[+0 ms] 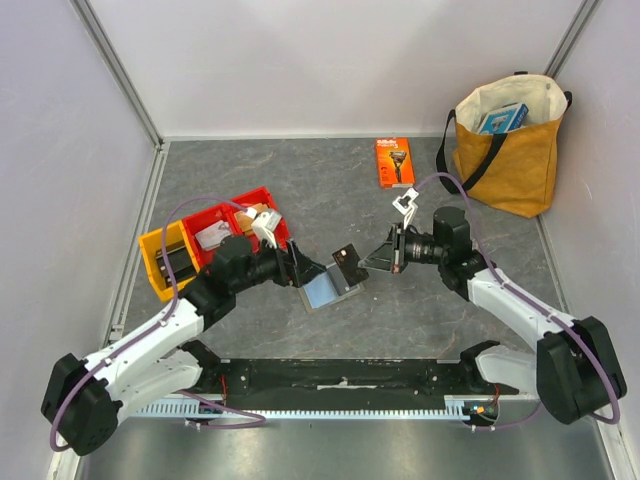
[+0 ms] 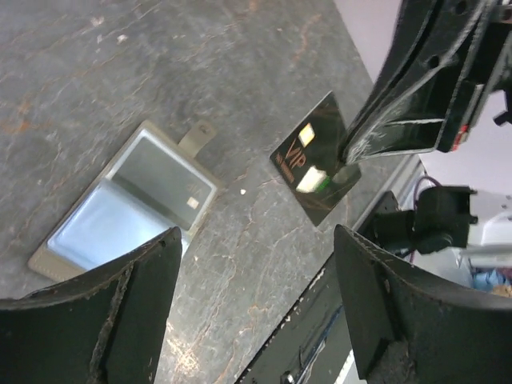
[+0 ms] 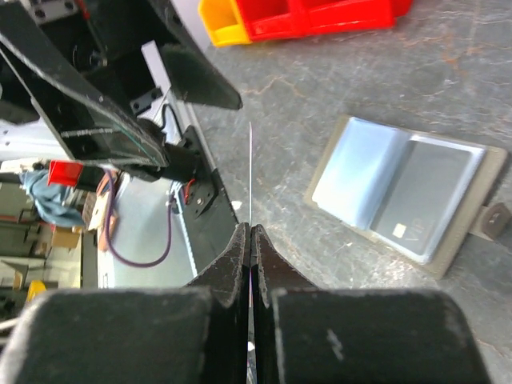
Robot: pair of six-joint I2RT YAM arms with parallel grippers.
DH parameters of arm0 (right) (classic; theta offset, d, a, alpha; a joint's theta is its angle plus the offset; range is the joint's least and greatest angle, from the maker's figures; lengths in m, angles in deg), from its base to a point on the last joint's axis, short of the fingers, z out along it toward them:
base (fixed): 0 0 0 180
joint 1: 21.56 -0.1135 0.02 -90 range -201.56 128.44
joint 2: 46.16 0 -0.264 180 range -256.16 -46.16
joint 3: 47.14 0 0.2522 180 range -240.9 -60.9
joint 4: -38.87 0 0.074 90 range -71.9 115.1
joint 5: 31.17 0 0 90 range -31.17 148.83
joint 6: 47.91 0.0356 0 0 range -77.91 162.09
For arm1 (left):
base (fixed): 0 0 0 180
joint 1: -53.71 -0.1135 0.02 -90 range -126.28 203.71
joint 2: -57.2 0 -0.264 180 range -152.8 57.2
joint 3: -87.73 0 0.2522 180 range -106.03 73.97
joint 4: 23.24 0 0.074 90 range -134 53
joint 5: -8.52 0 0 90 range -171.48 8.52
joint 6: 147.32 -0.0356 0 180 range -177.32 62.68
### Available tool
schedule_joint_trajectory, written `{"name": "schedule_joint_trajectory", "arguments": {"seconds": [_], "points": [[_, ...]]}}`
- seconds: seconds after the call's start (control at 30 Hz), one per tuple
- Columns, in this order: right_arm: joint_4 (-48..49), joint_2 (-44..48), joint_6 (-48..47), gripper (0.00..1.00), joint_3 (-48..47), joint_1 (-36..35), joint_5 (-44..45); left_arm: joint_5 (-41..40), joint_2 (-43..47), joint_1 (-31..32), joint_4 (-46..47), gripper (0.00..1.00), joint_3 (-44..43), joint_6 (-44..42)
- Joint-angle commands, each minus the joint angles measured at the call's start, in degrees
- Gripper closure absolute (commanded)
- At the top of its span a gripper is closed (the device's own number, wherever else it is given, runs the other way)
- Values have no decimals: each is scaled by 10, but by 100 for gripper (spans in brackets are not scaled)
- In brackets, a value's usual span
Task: Take the credit cards out of the card holder
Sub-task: Place the credit card in the storage box.
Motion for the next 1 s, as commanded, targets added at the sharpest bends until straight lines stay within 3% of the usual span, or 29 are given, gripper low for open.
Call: {"name": "schedule_joint_trajectory", "arguments": {"seconds": [0.0,0.3,0.47,0.7,0.97], "points": [[-71,37,-59,100,-39,-15,-65,144,-6,-19,-25,17,-81,-111],[-159,38,-173,100,-84,-91,-57,297,-143,-18,-274,18,-302,-307],[-189,31,-224,100,-109,-120,-44,367,-199,-15,-361,22,-368,-373],[-198,29,-243,100,-119,-129,-43,396,-220,-5,-430,35,-391,-432],[-198,24,-246,100,-123,-134,-44,367,-238,22,-447,44,-395,-448]]}}
